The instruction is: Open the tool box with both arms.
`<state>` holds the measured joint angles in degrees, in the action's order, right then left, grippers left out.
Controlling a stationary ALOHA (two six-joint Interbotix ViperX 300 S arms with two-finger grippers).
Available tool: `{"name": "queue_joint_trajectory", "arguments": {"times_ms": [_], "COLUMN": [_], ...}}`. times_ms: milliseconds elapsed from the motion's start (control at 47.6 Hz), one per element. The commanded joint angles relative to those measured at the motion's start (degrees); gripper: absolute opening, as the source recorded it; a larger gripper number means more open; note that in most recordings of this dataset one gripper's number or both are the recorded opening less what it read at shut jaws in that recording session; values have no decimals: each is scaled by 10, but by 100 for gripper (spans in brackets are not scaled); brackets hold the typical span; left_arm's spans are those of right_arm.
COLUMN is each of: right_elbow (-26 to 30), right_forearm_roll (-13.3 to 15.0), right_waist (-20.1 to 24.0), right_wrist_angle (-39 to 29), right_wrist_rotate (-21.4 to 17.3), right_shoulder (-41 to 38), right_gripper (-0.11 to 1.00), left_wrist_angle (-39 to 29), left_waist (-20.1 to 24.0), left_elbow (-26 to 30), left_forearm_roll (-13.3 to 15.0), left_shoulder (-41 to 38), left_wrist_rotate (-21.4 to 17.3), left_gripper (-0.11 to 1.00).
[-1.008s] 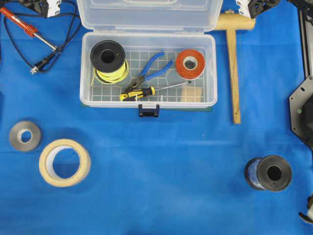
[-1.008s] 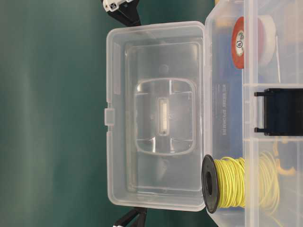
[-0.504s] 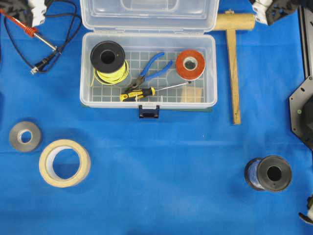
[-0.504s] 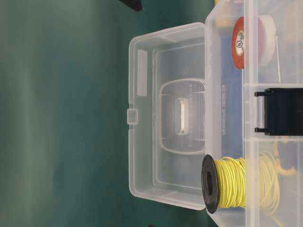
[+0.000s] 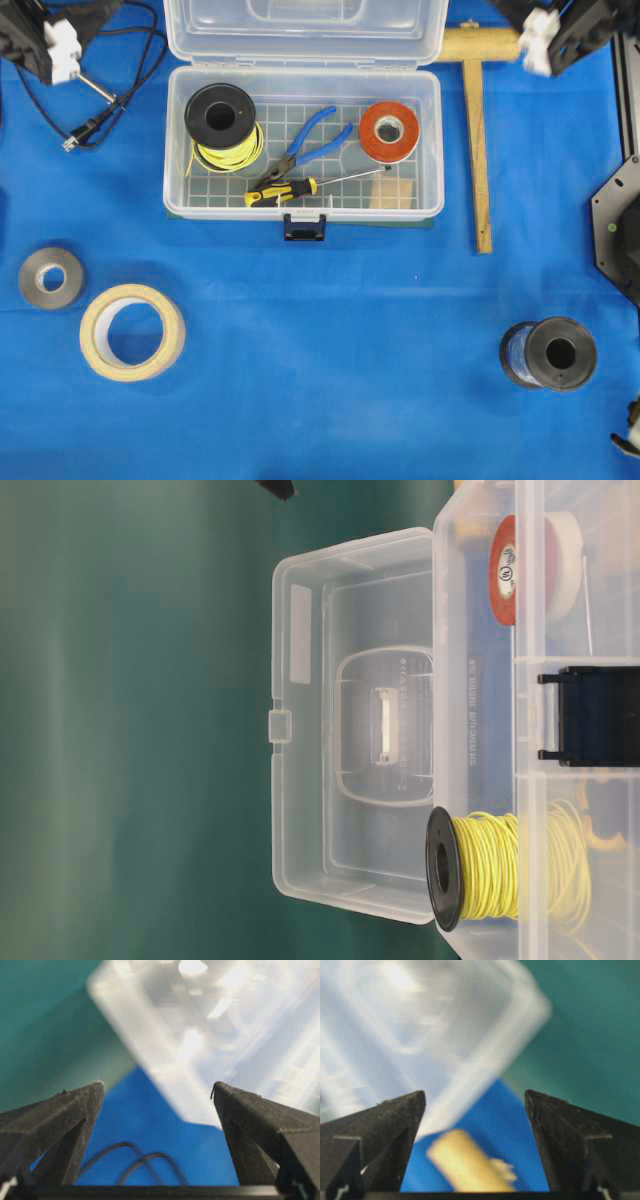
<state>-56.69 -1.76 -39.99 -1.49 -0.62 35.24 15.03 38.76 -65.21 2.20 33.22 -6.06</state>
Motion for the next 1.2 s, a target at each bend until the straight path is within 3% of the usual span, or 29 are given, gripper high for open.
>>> {"name": "queue_joint_trajectory", "arguments": {"times_ms": [0,294,462,735,882,1176], "right_elbow": [4,-3,-3,-1,-10,-36], "right_forearm_roll": [-4,-4,-4,0,0,0], "right_waist": [46,242,315,323,323,323], "right_wrist_angle": [-7,-40,-37,-39,-65,-156], "right_wrist_rotate": [-2,-2,-2,0,-1,-1], "right_shoulder": [6,16,11,9,56,185], "right_gripper": [80,80,80,80,80,80], "left_wrist_angle": [-5,-26,-26,-26,-44,-165], "left_waist": [-47,-223,-288,-296,-296,-296], "left_elbow": [4,-12,-18,-18,-25,-40], "left_forearm_roll": [0,0,0,0,0,0], "left_shoulder": [9,48,65,71,114,247], "left_wrist_rotate": [2,21,21,18,18,20], "left_gripper": [88,88,88,88,88,88]}}
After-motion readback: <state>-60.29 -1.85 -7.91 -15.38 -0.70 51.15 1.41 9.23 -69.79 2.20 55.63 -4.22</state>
